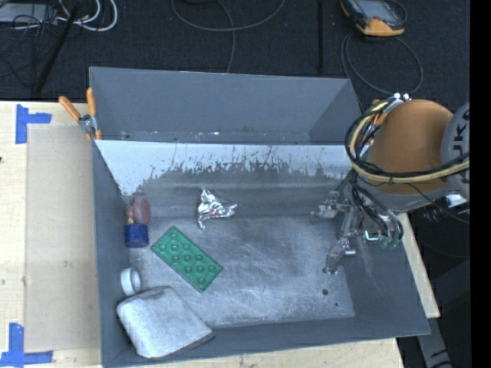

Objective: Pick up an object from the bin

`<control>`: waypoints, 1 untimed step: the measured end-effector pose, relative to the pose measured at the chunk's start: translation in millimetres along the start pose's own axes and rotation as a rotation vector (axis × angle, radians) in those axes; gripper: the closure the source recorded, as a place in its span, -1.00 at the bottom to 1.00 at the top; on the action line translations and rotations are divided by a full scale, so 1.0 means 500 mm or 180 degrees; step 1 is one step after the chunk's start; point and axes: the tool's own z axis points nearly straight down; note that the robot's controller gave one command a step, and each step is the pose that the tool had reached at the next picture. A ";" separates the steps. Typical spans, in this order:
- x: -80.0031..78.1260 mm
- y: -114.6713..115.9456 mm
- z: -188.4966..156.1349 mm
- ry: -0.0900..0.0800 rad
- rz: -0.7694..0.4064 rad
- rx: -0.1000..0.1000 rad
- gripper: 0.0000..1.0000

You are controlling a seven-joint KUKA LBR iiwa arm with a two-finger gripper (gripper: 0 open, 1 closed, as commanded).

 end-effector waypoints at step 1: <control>-0.100 0.085 0.166 -0.0018 -0.0699 -0.0001 -1.00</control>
Offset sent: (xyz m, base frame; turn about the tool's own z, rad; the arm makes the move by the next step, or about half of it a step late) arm 0.0500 0.0411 -0.0807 -0.2205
